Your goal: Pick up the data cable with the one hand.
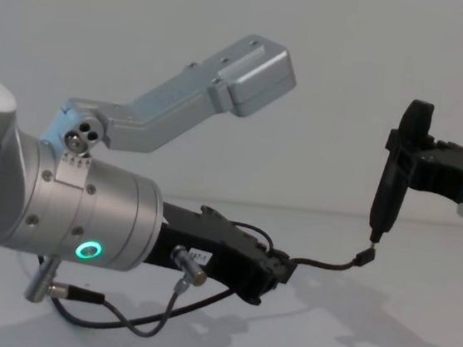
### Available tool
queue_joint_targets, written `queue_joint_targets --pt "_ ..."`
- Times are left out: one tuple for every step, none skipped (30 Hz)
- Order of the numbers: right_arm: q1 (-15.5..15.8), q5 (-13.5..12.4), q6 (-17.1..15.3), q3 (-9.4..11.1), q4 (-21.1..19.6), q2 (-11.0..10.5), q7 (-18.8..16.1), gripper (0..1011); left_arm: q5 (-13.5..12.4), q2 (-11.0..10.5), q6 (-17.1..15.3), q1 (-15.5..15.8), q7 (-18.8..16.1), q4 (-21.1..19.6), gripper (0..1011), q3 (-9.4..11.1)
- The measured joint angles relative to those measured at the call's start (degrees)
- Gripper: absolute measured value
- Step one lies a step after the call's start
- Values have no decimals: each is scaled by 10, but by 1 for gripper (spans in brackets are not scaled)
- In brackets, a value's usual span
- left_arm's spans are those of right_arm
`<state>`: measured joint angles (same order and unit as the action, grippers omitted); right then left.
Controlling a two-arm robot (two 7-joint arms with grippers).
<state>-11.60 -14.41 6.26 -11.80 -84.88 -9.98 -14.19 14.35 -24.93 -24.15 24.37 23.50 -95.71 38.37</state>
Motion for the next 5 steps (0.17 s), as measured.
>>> queue_joint_targets --pt "0 0 0 0 0 0 0 279 0 0 0 0 0 0 40 0" --pt "0 0 0 0 0 0 0 279 0 0 0 0 0 0 40 0" --pt "0 0 0 0 0 0 -1 279 0 0 0 0 0 0 40 0" --pt "0 0 0 0 0 0 -1 279 0 0 0 0 0 0 40 0" --pt "0 0 0 0 0 0 -1 279 0 0 0 0 0 0 40 0"
